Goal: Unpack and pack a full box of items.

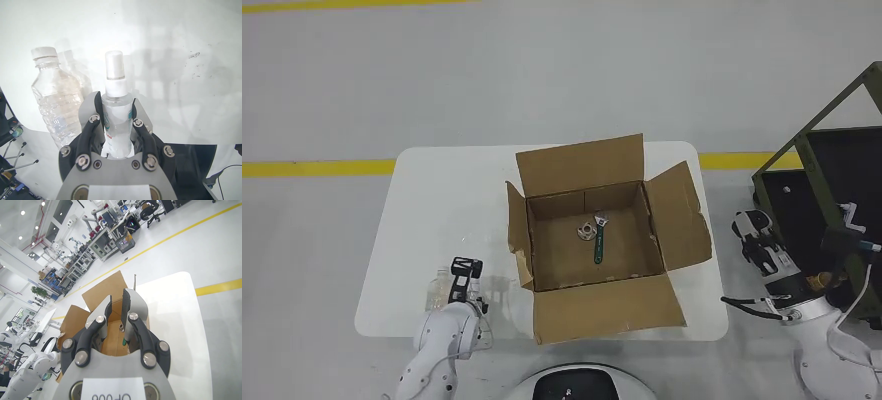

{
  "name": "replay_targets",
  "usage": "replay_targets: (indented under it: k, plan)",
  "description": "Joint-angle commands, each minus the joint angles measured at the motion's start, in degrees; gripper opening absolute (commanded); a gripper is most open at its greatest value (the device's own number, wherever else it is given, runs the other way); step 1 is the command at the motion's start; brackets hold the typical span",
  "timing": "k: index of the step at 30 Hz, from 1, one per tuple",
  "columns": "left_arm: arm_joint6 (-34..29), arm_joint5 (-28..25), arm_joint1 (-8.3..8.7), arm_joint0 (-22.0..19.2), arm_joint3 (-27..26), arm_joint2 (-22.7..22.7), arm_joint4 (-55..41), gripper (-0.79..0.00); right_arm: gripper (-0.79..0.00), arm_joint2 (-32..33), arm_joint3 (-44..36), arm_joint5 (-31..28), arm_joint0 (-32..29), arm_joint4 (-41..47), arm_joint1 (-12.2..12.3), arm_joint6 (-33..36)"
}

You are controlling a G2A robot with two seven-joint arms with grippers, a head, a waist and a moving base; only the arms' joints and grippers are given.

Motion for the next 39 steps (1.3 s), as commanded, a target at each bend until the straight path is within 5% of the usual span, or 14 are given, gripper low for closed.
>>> replay_targets:
  k: [1, 3, 5, 6, 7, 18, 33, 39]
  plan:
    - [0.4, 0.0, 0.02, -0.1, 0.2, 0.1, 0.2, -0.736, -0.616, -0.2, 0.0, 0.0, 0.0, -0.1, 0.0, 0.1]
    - [0.4, 0.1, 0.03, -0.1, 0.3, 0.1, 0.0, -0.631, -0.603, -0.1, 0.0, 0.0, 0.0, -0.3, -0.1, 0.1]
    - [0.2, 0.0, 0.03, -0.4, 0.6, 0.2, -0.3, -0.339, -0.585, -0.1, 0.0, 0.1, -0.1, -0.5, -0.1, 0.3]
    - [0.2, 0.0, 0.03, -0.4, 0.8, 0.2, -0.3, -0.086, -0.579, 0.0, 0.1, 0.2, -0.2, -0.6, -0.1, 0.3]
    - [0.2, 0.0, 0.03, -0.5, 1.0, 0.3, -0.3, 0.0, -0.576, 0.0, 0.1, 0.2, -0.2, -0.6, -0.1, 0.3]
    - [-0.5, 0.1, 0.06, -1.6, 0.1, 0.2, -1.7, 0.0, -0.526, -0.5, 1.7, -0.3, -0.6, -3.8, -0.2, 1.2]
    - [-2.1, -1.9, 0.86, 4.2, -13.2, -3.2, -2.4, 0.0, -0.785, 0.7, 3.2, -1.9, -0.1, -5.4, -0.2, 2.6]
    - [-0.1, -1.2, 1.06, 5.5, -20.7, -4.1, -1.2, 0.0, -0.785, 0.7, 3.0, -2.2, -0.7, -5.5, -0.3, 2.6]
